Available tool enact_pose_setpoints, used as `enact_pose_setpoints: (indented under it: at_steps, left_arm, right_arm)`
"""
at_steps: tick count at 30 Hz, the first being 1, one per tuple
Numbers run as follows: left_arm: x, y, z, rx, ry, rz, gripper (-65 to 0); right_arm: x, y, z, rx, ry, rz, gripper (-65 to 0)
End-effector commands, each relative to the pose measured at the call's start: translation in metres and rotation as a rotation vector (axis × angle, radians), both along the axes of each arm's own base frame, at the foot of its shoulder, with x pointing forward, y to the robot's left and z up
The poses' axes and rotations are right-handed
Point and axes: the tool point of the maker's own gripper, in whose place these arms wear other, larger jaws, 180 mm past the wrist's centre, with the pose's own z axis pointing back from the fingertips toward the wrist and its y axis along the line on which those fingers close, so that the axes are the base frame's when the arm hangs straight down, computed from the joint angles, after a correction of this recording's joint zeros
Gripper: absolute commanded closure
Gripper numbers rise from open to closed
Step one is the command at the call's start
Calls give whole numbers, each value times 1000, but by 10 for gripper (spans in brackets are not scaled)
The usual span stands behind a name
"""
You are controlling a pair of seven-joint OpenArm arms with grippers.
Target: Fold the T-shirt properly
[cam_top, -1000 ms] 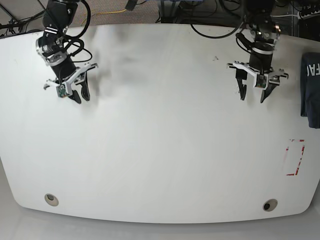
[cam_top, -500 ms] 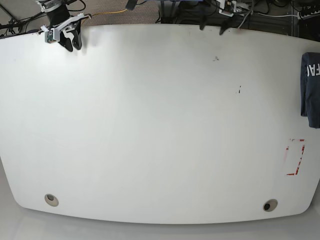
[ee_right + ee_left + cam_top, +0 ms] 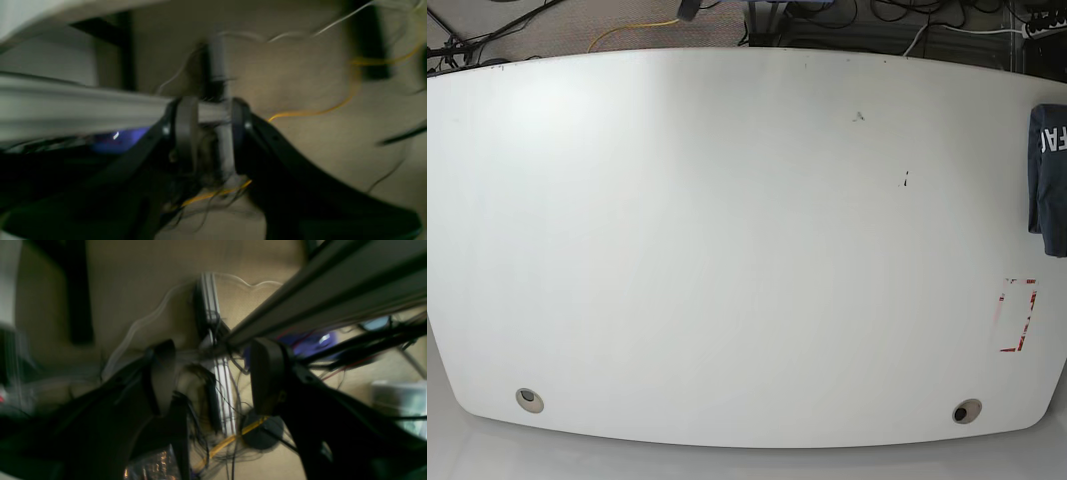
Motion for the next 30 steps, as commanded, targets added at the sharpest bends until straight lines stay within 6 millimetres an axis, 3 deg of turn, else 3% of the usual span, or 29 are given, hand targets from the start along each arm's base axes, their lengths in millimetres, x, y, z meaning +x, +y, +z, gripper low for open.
enact_pose_setpoints:
  at_steps: [1, 7, 15, 20, 25, 30]
  left_arm:
    - [-17, 18, -21, 8, 61, 18, -318]
    - [-24, 43, -69, 31, 154, 32, -318]
    - [-19, 60, -129, 45, 333, 55, -318]
    - [-13, 57, -154, 30, 431, 70, -322]
    - [4, 53, -174, 14, 516, 75, -318]
    - [15, 56, -187, 27, 623, 53, -318]
  right_arm:
    - [-25, 3, -17, 34, 77, -1, -165]
    - [-44, 11, -63, 97, 173, -20, -165]
    - [-51, 15, -122, 60, 320, 11, -165]
    - [-52, 10, -149, 10, 397, 7, -165]
    - [-39, 10, -167, -35, 428, 19, -166]
    - [-30, -7, -185, -136, 482, 57, -171]
